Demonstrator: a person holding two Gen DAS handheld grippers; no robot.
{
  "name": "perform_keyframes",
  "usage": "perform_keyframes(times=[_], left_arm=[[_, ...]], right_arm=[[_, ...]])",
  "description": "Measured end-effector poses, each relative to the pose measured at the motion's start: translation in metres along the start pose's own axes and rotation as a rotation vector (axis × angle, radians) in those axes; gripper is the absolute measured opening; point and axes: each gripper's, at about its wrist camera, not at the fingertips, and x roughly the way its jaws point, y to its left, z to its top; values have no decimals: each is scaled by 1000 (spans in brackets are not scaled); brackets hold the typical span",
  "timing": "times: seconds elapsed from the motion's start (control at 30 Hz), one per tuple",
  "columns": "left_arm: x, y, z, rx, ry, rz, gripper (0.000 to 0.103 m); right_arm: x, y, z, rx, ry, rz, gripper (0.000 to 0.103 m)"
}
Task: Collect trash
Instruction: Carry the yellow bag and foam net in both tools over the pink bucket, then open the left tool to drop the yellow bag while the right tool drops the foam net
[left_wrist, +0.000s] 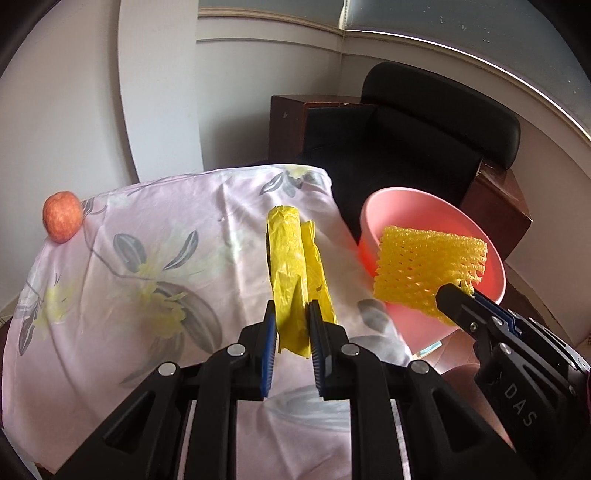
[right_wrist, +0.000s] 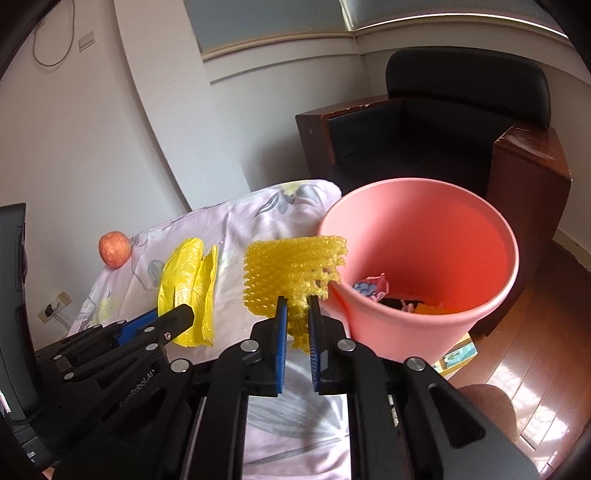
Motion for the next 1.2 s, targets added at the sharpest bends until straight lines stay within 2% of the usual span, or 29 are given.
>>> perform_keyframes(times=[0.3, 0.57, 0.83, 1.03, 1.1, 1.17, 1.2], left_arm=[[29, -50, 31, 76, 12, -101, 16], [60, -74, 47, 88, 66, -141, 16], [81, -95, 56, 155, 86, -153, 17], [86, -102, 60, 183, 76, -166, 23], [87, -104, 62, 188, 77, -180, 29], [86, -104, 63, 186, 72, -193, 40], [85, -104, 63, 186, 66, -199, 42]], right_arm=[[-4, -59, 22, 63, -72, -174, 11], [16, -80, 27, 62, -37, -264, 11], [32, -89, 27, 49, 4, -309, 11], [42, -96, 28, 64, 42, -311, 12], [44, -98, 28, 76, 56, -303, 13], [45, -100, 27, 85, 60, -298, 18], [44, -100, 26, 89, 56, -298, 24]])
